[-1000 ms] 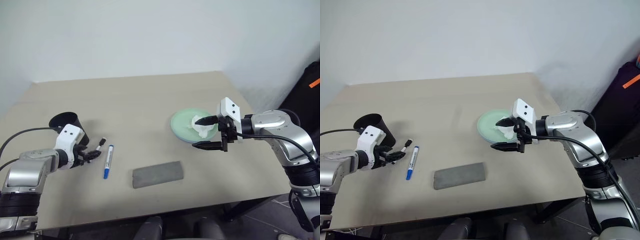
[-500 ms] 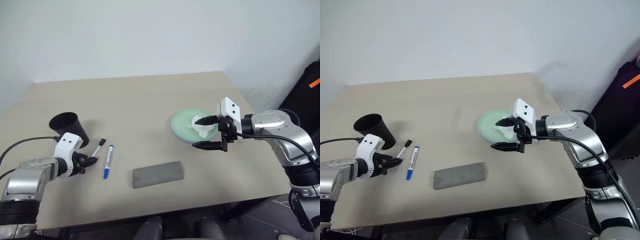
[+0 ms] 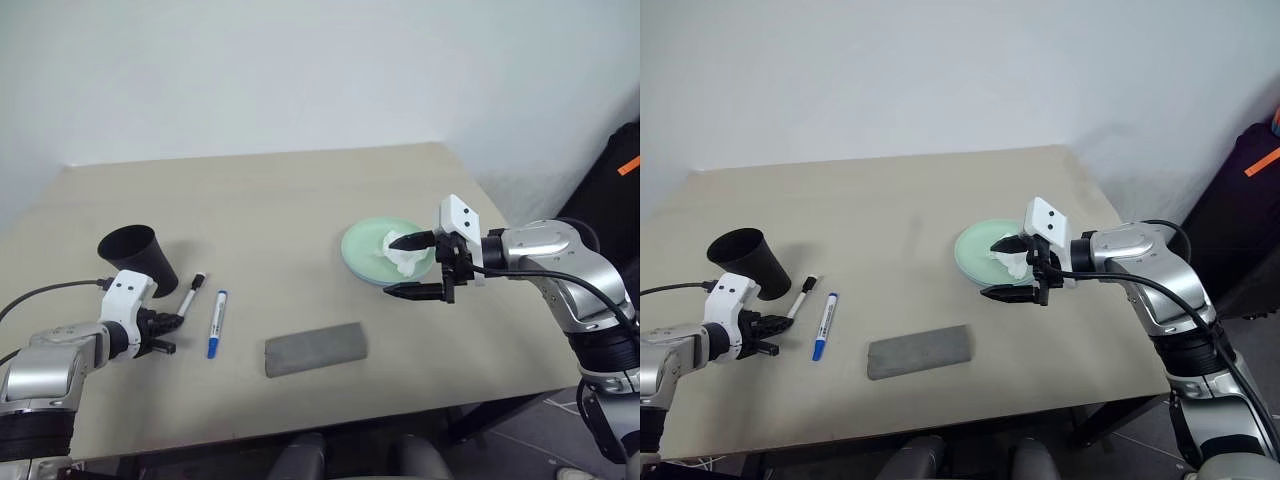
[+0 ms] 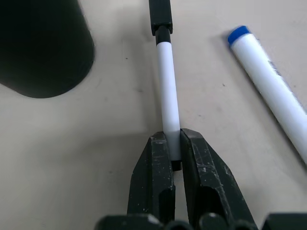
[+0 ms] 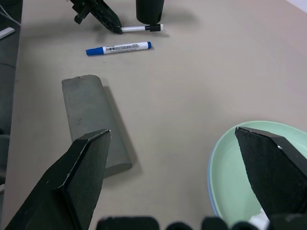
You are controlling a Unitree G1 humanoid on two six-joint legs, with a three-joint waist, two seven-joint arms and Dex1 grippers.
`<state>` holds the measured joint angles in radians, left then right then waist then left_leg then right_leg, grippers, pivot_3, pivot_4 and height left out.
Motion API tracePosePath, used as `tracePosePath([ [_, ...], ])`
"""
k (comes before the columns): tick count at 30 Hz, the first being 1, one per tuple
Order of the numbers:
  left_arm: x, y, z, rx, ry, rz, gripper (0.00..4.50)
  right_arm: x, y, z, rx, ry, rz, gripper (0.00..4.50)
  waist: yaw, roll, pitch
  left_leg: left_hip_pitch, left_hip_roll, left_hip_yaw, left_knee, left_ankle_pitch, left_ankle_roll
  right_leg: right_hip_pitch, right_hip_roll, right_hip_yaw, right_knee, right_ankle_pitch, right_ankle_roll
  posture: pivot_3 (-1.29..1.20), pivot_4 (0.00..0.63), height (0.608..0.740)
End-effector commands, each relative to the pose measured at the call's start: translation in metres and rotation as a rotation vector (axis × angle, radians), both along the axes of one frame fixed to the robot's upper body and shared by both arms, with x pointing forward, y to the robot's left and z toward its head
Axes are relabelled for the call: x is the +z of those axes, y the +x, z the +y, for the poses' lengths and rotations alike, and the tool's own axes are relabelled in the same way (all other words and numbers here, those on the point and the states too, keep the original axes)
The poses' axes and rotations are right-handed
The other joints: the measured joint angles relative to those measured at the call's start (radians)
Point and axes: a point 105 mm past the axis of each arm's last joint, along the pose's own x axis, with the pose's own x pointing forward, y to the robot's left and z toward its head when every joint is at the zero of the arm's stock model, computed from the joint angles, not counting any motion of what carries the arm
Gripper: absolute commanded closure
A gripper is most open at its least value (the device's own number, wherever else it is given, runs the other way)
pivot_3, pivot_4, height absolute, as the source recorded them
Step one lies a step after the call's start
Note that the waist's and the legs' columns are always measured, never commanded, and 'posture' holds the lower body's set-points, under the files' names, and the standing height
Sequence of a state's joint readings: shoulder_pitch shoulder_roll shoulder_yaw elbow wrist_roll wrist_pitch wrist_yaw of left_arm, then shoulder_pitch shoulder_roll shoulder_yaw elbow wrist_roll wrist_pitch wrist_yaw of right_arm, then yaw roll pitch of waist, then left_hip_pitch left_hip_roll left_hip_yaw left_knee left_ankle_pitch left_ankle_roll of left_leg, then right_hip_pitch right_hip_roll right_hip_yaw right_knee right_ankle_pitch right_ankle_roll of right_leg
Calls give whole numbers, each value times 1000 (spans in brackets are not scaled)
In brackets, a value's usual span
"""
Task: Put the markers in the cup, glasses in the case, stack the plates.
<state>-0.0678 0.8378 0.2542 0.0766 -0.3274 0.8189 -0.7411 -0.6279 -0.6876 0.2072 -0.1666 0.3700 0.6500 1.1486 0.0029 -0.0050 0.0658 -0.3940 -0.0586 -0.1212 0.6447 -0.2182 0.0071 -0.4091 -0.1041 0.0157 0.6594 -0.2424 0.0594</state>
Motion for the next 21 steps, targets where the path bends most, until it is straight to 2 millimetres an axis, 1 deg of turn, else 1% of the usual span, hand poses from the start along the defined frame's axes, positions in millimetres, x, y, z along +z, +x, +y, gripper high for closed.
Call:
tracePosePath([
  [1,22,4,-19,-115,-74,-117,4464,15,2,3,14,13,-68,0,1,0,0,0,0,0,0,0,0,0,0,0,0,0,0,0,0,698],
  [4,47,8,-30,-177,-159,-227,4464,15,1,3,11,15,-67,0,3,-2,0,-1,2,-1,0,0,0,0,0,-1,0,0,0,0,0,698],
  [5,53,8,-33,-191,-180,-249,4464,15,1,3,11,15,-66,0,3,-3,0,-1,2,-1,0,0,0,0,0,-2,0,0,0,0,0,698],
  [9,73,12,-40,-230,-213,-343,4464,14,1,3,8,17,-66,0,1,-2,0,-1,2,-1,0,0,0,0,-1,-1,0,0,0,0,0,698],
  [12,83,17,-42,-247,-177,-400,4464,15,1,2,7,18,-66,0,1,-2,0,-1,1,0,0,0,0,0,0,-1,0,0,0,0,0,698],
  [14,98,22,-46,-283,-129,-465,4464,15,1,2,5,19,-65,0,2,-2,0,-1,0,0,0,0,0,0,0,-1,0,0,0,0,0,698],
  [16,114,26,-48,-330,-59,-484,4464,15,1,2,5,17,-66,0,2,-3,0,-1,0,0,0,0,0,0,0,-1,0,0,-1,0,0,698],
  [18,133,31,-46,-360,39,-516,4464,15,1,1,5,17,-66,0,2,-4,0,-2,-1,0,1,0,0,0,1,-2,0,0,-1,0,0,698],
  [20,154,37,-39,-381,163,-571,4464,15,2,1,5,18,-66,0,1,-4,0,-1,-1,0,0,0,0,0,1,-2,-1,0,-1,0,0,698],
  [21,168,41,-31,-388,247,-599,4464,15,2,2,5,18,-66,0,1,-4,1,-1,-1,1,0,0,0,0,1,-2,0,0,-1,0,0,698],
])
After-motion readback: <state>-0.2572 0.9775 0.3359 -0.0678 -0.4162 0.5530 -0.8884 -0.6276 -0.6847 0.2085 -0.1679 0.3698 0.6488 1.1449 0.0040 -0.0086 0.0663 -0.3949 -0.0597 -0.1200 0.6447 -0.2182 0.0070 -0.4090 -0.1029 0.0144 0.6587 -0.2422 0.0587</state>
